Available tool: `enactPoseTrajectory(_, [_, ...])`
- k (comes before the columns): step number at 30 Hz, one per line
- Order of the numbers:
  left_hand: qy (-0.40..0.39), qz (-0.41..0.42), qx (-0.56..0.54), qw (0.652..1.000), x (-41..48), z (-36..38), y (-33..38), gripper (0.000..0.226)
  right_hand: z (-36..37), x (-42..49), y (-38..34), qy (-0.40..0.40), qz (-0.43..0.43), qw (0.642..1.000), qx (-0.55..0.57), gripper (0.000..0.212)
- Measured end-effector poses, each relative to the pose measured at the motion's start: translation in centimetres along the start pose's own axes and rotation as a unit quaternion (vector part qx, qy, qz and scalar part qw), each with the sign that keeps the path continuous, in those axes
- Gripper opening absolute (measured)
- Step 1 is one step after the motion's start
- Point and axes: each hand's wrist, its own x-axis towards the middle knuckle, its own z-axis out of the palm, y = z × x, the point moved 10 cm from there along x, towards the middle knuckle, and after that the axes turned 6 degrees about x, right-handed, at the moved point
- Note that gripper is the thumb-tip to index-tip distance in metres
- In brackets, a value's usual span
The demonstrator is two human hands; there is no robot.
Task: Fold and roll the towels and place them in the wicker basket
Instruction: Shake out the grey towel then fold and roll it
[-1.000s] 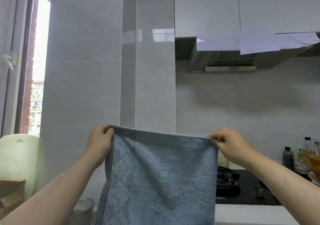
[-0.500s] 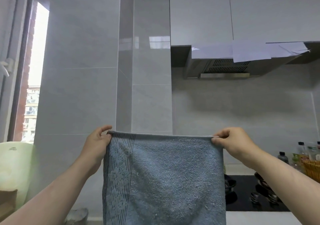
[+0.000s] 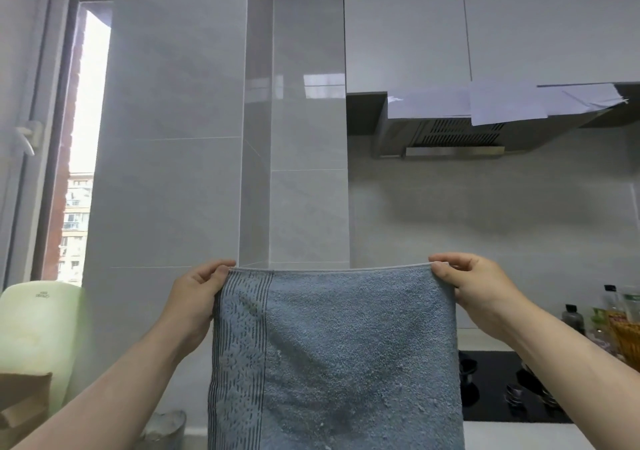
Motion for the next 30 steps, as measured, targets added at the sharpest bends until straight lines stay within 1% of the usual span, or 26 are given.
enactPoseTrajectory(5, [0.024,-0.006,0.016,1.000,0.0,-1.3,0.1,0.017,0.3,-0.7,-0.7,-0.007,-0.004,1.000,-0.009,0.013])
enactPoseTrajectory(10, [0.034,0.008,0.047,0.998,-0.1,-2.0,1.2,0.018,0.2,-1.4,-2.4,0.014,-0.040,0.998,-0.045,0.010])
enactPoseTrajectory(15, [0.022,-0.001,0.140,0.990,-0.7,-2.7,2.3,0.017,0.2,-2.5,-4.2,0.019,-0.085,0.989,-0.124,0.014])
enactPoseTrajectory(20, [0.005,-0.010,0.223,0.975,-0.9,-3.4,3.0,0.020,0.3,-3.7,-5.1,0.023,-0.093,0.980,-0.176,0.011])
enactPoseTrajectory(25, [-0.007,0.018,0.331,0.944,-0.5,-3.4,1.9,0.019,0.4,-3.3,-2.1,0.020,-0.060,0.969,-0.240,0.007])
enactPoseTrajectory(28, [-0.005,0.005,0.354,0.935,0.2,-3.5,-1.0,0.019,0.3,-2.1,1.7,0.015,-0.034,0.964,-0.263,0.010])
enactPoseTrajectory(30, [-0.015,-0.009,0.360,0.933,0.7,-3.0,-3.6,0.021,0.0,-1.1,4.9,0.015,-0.013,0.960,-0.279,0.004])
